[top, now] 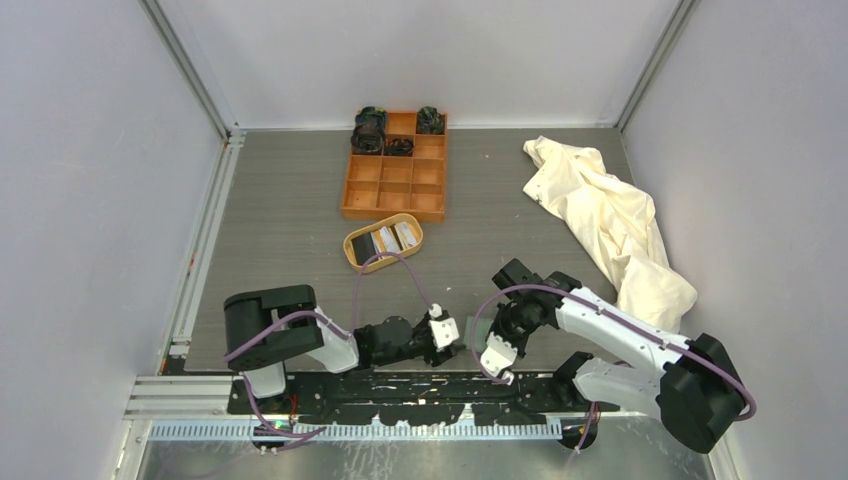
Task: Put the credit cards into the card holder
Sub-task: Close the card holder at the center of the board, then reset both arms
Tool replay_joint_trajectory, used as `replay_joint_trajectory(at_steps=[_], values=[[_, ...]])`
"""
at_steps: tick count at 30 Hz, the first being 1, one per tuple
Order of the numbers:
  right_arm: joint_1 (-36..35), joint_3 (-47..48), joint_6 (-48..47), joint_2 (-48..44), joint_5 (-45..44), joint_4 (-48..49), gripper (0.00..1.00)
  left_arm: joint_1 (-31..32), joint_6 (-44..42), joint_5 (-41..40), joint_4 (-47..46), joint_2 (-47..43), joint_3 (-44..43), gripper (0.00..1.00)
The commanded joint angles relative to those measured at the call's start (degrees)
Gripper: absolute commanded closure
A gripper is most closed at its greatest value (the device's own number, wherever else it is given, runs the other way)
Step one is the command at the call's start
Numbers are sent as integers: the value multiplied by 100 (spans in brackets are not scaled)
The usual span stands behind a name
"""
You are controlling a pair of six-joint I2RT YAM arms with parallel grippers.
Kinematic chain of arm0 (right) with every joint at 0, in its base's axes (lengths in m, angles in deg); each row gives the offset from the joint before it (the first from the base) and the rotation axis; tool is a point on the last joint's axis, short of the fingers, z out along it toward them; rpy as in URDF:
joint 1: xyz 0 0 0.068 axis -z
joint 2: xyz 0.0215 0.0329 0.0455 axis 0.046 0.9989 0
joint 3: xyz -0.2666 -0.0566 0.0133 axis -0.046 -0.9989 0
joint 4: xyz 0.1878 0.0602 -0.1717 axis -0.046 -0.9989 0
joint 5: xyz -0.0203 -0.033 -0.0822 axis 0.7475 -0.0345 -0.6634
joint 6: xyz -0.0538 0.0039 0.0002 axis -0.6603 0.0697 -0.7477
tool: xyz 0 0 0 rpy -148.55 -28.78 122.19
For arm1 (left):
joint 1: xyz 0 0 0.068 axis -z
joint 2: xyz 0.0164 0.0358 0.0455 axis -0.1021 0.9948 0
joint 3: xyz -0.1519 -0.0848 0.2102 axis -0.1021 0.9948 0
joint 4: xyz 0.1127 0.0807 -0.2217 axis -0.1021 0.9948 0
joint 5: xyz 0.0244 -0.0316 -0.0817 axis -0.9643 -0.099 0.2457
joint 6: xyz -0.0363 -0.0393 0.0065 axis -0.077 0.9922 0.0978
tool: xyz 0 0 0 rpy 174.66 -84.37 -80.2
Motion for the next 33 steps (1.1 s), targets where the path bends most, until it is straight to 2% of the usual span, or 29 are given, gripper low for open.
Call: replay_joint_trajectory(at_steps=[1,8,9,12,14,16,19,22,24,25,28,31,33], values=[[-281,-256,487,404,-146,-395,99,-65,456,-304,-512,-459,210,43],[-444,-236,811,505,-287,-210,99,-130,1115,-854,108,-1226,505,43],[-456,-216,896,517,-295,-182,96,-157,1226,-890,261,-1327,521,43],[-452,27,1540,331,-144,-69,67,-236,1587,-917,762,-1730,538,42],[-416,369,2133,79,-51,14,47,-309,1869,-907,1317,-2097,474,41],[-288,691,2539,-174,76,17,31,-360,2018,-870,2064,-2559,329,40],[-50,1234,3100,-360,148,-139,23,-393,2108,-846,3297,-3314,-3,39],[181,1589,3806,-560,-69,-142,15,-434,2200,-894,4266,-4098,-252,31],[389,1828,4619,-652,-366,79,5,-544,2317,-942,4689,-4698,-336,24],[464,1964,5336,-684,-788,369,1,-661,2430,-928,4898,-4950,-363,18],[1107,2574,7419,-620,-1750,1094,0,-1399,3118,-561,5452,-5585,-519,11],[2413,3276,9334,-550,-1777,1468,0,-2483,3593,404,5991,-5791,-901,9],[3003,3586,10157,-600,-1637,1587,0,-3138,3694,976,6340,-5644,-1385,7]])
